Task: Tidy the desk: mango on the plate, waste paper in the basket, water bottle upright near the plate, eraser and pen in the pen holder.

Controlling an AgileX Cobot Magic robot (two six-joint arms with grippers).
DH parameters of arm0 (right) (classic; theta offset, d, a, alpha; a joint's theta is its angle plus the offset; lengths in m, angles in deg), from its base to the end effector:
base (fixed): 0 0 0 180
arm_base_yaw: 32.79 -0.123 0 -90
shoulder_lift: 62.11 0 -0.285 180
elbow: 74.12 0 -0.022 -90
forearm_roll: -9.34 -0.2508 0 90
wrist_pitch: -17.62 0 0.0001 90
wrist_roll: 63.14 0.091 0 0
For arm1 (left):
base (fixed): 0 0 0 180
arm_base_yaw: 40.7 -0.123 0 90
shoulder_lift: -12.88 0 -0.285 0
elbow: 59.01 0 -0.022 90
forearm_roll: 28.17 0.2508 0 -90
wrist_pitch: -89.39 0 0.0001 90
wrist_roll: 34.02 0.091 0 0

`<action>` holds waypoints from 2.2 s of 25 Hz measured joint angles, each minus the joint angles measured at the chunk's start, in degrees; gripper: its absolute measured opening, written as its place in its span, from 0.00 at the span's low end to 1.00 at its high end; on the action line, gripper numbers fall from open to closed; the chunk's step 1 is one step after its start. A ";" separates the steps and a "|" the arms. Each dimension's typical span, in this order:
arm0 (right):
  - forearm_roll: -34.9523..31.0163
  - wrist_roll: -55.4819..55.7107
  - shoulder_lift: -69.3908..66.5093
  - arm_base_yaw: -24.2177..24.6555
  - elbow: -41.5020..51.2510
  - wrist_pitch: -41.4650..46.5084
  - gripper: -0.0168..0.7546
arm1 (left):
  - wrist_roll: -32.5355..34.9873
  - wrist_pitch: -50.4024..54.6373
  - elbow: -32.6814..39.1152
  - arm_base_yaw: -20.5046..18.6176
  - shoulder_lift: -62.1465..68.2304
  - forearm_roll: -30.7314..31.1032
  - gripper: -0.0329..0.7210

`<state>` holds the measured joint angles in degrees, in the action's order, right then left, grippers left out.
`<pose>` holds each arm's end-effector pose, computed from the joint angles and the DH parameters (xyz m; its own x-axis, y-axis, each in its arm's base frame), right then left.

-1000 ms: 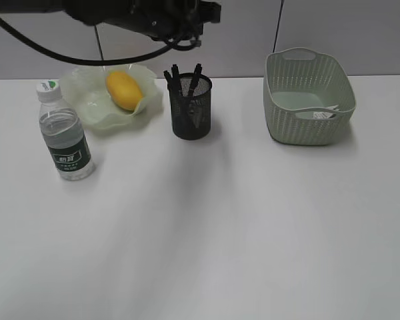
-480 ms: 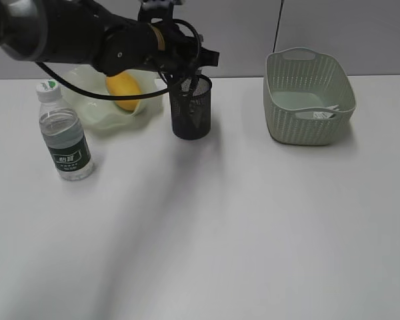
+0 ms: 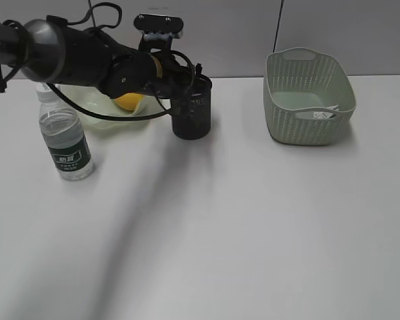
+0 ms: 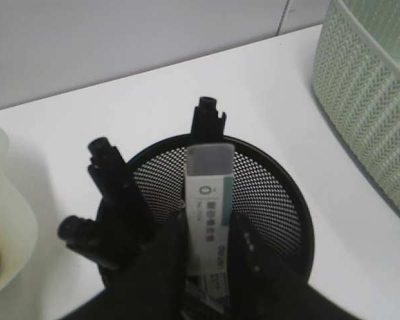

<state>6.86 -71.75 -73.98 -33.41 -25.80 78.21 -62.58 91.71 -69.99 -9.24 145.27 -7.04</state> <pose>0.0058 0.0035 0.2788 -0.5016 -0.1340 -0.8547 -0.1086 0.9899 -0.0914 0.4216 -0.2563 0.1712 -0.5340 0.1748 -0.8272 0.4460 0.8894 -0.1000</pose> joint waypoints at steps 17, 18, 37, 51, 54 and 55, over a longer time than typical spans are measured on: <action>0.00 0.00 0.00 0.00 0.00 0.00 0.62 | 0.05 0.22 0.00 0.00 -8.55 -2.58 0.70; 0.00 0.00 0.00 0.00 0.00 -0.05 0.62 | 0.05 0.51 0.00 0.00 -10.28 -2.44 0.67; 0.00 -0.06 -2.62 0.00 0.00 -0.12 0.62 | 25.57 55.37 -0.11 -13.67 -34.07 -12.66 0.64; 2.47 3.14 4.56 0.00 0.00 -0.25 0.62 | 36.14 58.49 31.37 -30.05 -73.20 -23.31 0.72; 2.90 3.38 4.59 0.00 0.00 -0.25 0.62 | 36.24 57.91 38.37 -30.15 -84.45 -26.76 0.72; 2.90 3.46 4.59 0.00 0.00 -0.25 0.62 | 36.31 57.75 40.70 -30.15 -87.67 -28.14 0.72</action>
<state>9.77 -68.30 -69.39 -33.41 -25.80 77.96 -26.27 149.46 -29.28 -39.39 57.60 -35.18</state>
